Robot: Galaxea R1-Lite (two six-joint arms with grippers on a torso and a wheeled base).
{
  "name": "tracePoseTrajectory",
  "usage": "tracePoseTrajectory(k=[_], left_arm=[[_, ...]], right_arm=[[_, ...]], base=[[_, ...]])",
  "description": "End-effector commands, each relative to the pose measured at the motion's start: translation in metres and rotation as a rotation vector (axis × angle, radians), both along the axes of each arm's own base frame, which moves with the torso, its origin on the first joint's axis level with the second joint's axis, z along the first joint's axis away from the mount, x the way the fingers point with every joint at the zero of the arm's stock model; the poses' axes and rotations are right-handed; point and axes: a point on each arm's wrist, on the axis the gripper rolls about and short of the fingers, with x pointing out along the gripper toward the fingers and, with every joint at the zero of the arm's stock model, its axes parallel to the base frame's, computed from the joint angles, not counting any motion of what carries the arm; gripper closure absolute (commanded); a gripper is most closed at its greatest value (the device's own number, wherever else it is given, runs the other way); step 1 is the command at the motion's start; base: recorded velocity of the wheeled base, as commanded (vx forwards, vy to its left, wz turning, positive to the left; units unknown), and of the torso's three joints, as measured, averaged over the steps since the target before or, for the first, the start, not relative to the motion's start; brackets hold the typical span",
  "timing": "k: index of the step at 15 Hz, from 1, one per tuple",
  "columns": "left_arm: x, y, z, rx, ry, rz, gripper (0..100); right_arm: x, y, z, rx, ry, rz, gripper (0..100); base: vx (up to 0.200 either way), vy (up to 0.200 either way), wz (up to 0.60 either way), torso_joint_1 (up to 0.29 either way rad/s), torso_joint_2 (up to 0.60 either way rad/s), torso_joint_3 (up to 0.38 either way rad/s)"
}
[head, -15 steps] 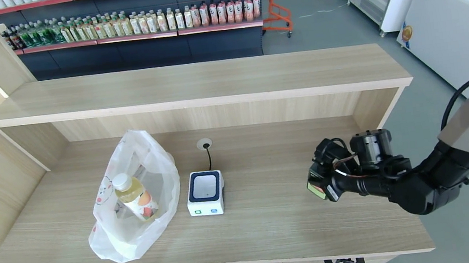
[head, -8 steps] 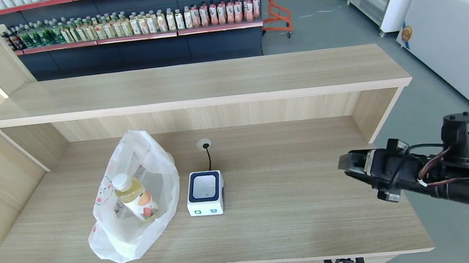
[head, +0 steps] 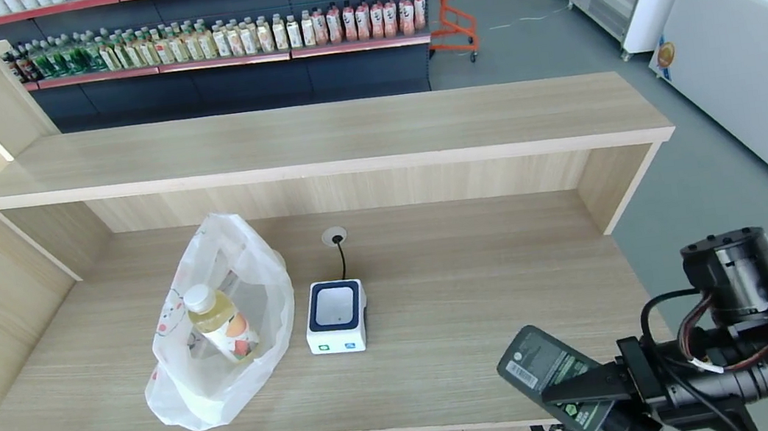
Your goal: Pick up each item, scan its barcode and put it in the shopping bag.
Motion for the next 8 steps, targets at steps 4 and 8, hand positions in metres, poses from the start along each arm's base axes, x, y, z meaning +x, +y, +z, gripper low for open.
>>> tracePoseTrajectory(k=[4,8], left_arm=[[0.0,0.0,0.0,-0.001,-0.001,0.0,0],[0.0,0.0,0.0,-0.001,-0.001,0.0,0]], right_arm=[[-0.01,0.03,0.01,0.056,-0.145,0.218,100],[-0.015,0.039,0.013,0.103,-0.19,0.317,100]], base=[[0.0,0.0,0.0,0.0,0.0,0.0],[0.0,0.0,0.0,0.0,0.0,0.0]])
